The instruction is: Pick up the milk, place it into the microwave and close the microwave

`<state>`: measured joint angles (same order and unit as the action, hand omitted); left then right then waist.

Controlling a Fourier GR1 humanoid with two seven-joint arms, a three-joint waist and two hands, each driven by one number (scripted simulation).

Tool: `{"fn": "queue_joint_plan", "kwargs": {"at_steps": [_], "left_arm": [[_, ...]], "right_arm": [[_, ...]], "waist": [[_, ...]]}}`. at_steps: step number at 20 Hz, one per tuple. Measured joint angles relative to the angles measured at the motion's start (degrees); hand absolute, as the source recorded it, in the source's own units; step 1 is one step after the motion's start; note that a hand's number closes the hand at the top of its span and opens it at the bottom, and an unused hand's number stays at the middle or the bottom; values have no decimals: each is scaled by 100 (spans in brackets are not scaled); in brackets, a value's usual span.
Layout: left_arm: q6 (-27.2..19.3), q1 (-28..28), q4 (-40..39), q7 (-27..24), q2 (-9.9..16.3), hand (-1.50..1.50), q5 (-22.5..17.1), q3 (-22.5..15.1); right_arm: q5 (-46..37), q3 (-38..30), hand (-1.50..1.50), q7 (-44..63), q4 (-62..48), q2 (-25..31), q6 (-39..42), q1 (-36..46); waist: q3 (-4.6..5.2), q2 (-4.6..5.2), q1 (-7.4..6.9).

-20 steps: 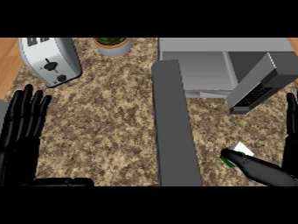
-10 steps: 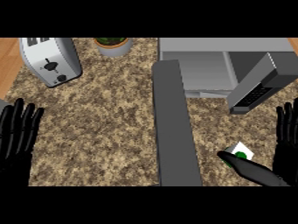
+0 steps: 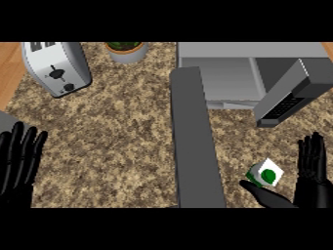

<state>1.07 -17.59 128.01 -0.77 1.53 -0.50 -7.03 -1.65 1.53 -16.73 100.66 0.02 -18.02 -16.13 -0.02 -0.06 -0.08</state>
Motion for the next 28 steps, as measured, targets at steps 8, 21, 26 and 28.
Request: {"fn": "queue_joint_plan", "kwargs": {"at_steps": [8,21,26,28], "left_arm": [[-47,-178,240,99,-56,-150,132,-210],[-50,-642,405,-129,-27,-150,263,-427],[-51,-484,512,103,6,-150,184,-325],[-77,-462,416,30,-27,-150,238,-367]], "right_arm": [[496,-411,-150,-1183,-1301,57,235,-80],[1072,-1154,-150,-2906,-4028,161,909,909],[1163,-1434,-150,-3369,-5101,367,1119,1456],[1137,-1506,-150,-3613,-5614,425,1180,1674]], "waist": [[1,1,1],[-1,4,-22],[-1,7,-23],[-1,8,-27]]}}
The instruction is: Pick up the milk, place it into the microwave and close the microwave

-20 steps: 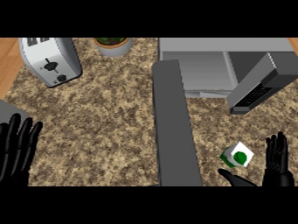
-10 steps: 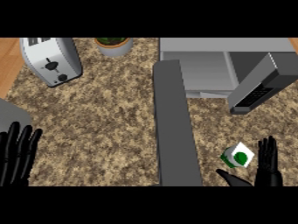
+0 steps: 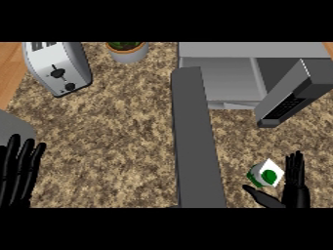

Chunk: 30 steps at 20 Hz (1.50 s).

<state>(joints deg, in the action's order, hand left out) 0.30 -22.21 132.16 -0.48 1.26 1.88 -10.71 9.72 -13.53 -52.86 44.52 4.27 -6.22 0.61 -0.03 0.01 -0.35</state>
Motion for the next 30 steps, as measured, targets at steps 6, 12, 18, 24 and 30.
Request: {"fn": "queue_joint_plan", "kwargs": {"at_steps": [6,12,18,24,30], "left_arm": [[-32,-108,134,40,-24,-150,75,-138],[-38,-146,77,-25,-39,-150,94,-187],[-13,-262,43,-132,-17,-150,-8,-105],[38,-419,126,-189,29,-150,-73,-52],[107,-395,211,-6,105,-150,-338,198]], "right_arm": [[-300,125,150,-571,-586,64,54,194],[-438,176,150,-905,-730,108,247,249],[-550,539,150,-858,-351,-64,534,268],[-710,951,150,-715,-193,233,1172,312],[-818,1250,150,-411,388,113,1226,294]], "waist": [[125,-46,1],[137,-50,6],[51,-25,11],[12,-13,1],[7,-11,15]]}}
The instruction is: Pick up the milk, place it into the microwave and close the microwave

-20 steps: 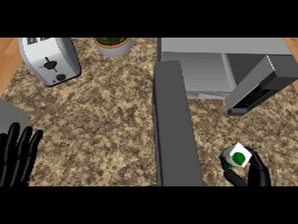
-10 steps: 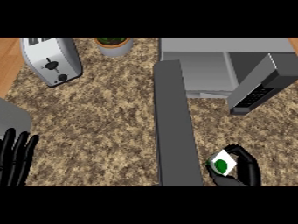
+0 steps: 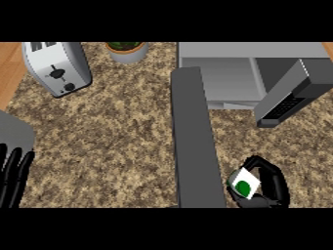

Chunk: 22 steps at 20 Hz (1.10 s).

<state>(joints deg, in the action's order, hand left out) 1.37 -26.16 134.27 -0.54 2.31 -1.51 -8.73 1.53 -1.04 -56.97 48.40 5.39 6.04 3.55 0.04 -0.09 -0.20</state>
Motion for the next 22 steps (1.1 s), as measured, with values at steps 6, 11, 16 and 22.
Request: {"fn": "queue_joint_plan", "kwargs": {"at_steps": [6,11,16,22], "left_arm": [[81,-18,-90,-25,28,-150,-191,250],[215,-151,-157,-203,29,-150,-266,353],[293,-77,-237,-210,96,-150,-391,568],[443,-27,-475,-365,110,-150,-440,612]], "right_arm": [[-114,71,150,537,494,-261,-455,374],[-380,223,150,1158,714,-380,-976,858],[-691,148,150,1835,233,-431,-1748,1762],[-884,-282,150,2282,-932,-156,-2249,3071]], "waist": [[-1,1,-6],[-2,3,-23],[0,14,-45],[-5,41,-119]]}}
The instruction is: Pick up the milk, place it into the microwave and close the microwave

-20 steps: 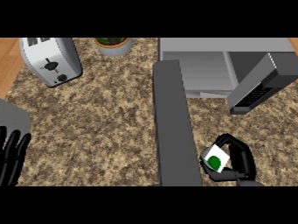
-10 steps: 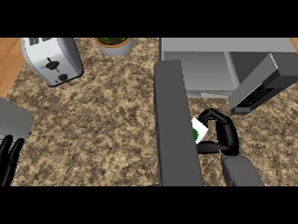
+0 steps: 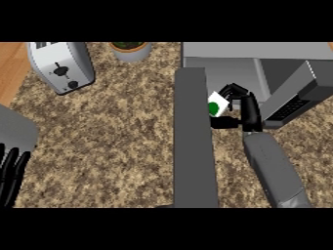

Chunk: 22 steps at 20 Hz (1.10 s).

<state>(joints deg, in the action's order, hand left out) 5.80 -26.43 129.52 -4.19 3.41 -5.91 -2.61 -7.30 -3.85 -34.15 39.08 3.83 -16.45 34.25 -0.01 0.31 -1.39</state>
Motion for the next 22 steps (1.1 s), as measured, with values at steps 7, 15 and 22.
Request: {"fn": "queue_joint_plan", "kwargs": {"at_steps": [7,15,22], "left_arm": [[74,188,-80,65,40,-150,-102,86],[183,224,-154,-10,74,-150,-109,81],[161,290,-186,12,101,-150,116,13]], "right_arm": [[-167,-420,150,-186,-1563,369,-477,1099],[-282,-770,150,-247,-2354,825,-1610,1754],[-847,-406,-150,-113,-2980,958,-2083,2212]], "waist": [[-8,59,-126],[-16,145,-308],[-17,190,-438]]}}
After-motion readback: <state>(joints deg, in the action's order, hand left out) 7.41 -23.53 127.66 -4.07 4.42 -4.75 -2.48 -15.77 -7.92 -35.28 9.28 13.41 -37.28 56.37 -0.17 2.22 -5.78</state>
